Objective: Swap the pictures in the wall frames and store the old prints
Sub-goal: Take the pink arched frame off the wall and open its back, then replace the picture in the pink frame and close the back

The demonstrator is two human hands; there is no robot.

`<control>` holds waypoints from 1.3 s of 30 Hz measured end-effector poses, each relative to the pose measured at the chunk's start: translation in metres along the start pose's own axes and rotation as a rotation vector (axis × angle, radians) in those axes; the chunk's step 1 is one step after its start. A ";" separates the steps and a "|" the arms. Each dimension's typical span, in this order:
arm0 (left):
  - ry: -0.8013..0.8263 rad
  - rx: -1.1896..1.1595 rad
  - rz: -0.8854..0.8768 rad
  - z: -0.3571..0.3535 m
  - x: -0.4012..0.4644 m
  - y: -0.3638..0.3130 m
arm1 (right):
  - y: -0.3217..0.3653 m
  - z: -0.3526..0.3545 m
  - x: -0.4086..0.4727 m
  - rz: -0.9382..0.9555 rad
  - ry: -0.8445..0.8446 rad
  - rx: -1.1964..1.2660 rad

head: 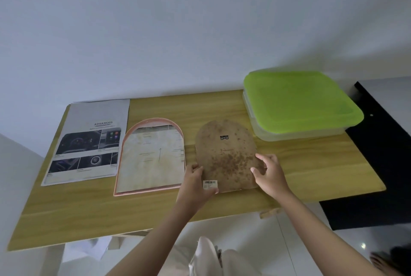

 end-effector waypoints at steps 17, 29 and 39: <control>-0.037 0.040 0.012 -0.008 -0.008 0.003 | -0.012 -0.006 -0.007 0.047 -0.044 -0.222; -0.318 0.019 0.131 0.127 0.007 0.092 | 0.118 -0.075 0.037 0.303 -0.136 -0.247; -0.059 0.044 0.227 0.160 0.043 0.167 | 0.183 -0.178 0.104 0.347 0.279 -0.303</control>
Point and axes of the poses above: each hand's wrist, its own x-axis towards the middle knuckle, its own z-axis out of the back of the hand, y = z × x, the point moved 9 cm from there along x, towards the middle knuckle, and after that the axes turned 13 degrees about z, right-handed, at the moved point
